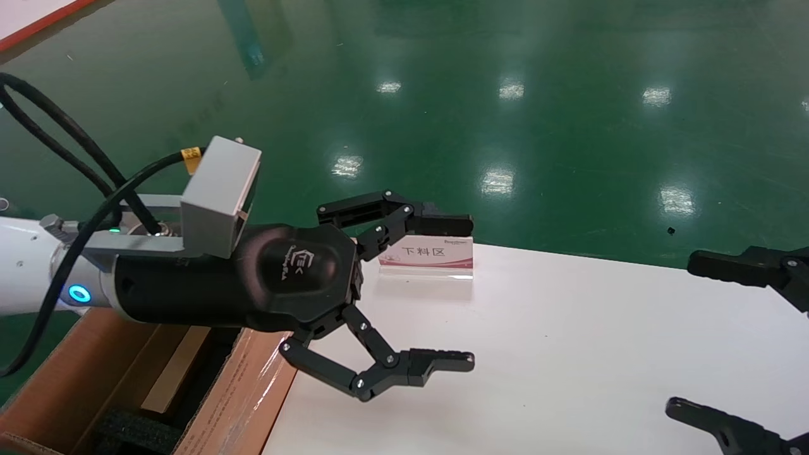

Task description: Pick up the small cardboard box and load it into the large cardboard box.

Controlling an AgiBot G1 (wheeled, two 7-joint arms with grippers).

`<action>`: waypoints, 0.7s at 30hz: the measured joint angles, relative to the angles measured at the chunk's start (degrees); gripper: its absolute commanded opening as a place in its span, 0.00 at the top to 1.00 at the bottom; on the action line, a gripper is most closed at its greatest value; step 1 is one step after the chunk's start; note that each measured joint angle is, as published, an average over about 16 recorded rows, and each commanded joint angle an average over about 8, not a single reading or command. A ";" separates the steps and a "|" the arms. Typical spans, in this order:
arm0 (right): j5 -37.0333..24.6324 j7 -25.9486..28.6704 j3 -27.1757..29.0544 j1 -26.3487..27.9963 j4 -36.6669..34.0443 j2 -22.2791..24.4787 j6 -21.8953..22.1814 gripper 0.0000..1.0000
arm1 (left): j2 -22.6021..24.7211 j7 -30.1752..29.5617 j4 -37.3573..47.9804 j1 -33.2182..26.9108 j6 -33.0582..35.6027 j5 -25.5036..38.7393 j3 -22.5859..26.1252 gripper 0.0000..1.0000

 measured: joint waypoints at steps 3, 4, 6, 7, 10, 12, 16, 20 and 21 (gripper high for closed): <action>-0.04 0.03 0.06 -0.02 0.02 -0.02 -0.02 0.00 | 0.00 0.01 0.01 -0.01 0.00 -0.01 0.01 0.00; -0.06 0.04 0.08 -0.02 0.02 -0.03 -0.03 0.00 | -0.01 0.01 0.01 -0.01 0.00 -0.01 0.02 0.00; -0.08 0.07 0.12 -0.03 0.03 -0.04 -0.05 0.00 | -0.01 0.02 0.01 -0.01 -0.01 -0.02 0.03 0.00; -0.10 0.08 0.14 -0.04 0.04 -0.05 -0.05 0.00 | -0.01 0.02 0.01 -0.01 -0.01 -0.02 0.03 0.00; -0.14 0.11 0.20 -0.05 0.05 -0.07 -0.08 0.00 | -0.02 0.02 0.01 -0.02 -0.01 -0.03 0.05 0.00; -0.17 0.13 0.24 -0.06 0.06 -0.09 -0.09 0.00 | -0.02 0.03 0.01 -0.02 -0.01 -0.04 0.06 0.00; -0.22 0.18 0.31 -0.08 0.08 -0.12 -0.12 0.00 | -0.03 0.04 0.01 -0.02 -0.02 -0.05 0.07 0.00; -0.25 0.21 0.37 -0.09 0.09 -0.13 -0.13 0.00 | -0.03 0.05 0.01 0.03 -0.01 -0.07 0.01 0.00; -0.26 0.21 0.39 -0.10 0.09 -0.14 -0.13 0.00 | -0.03 0.05 0.01 0.04 0.00 -0.07 -0.01 0.00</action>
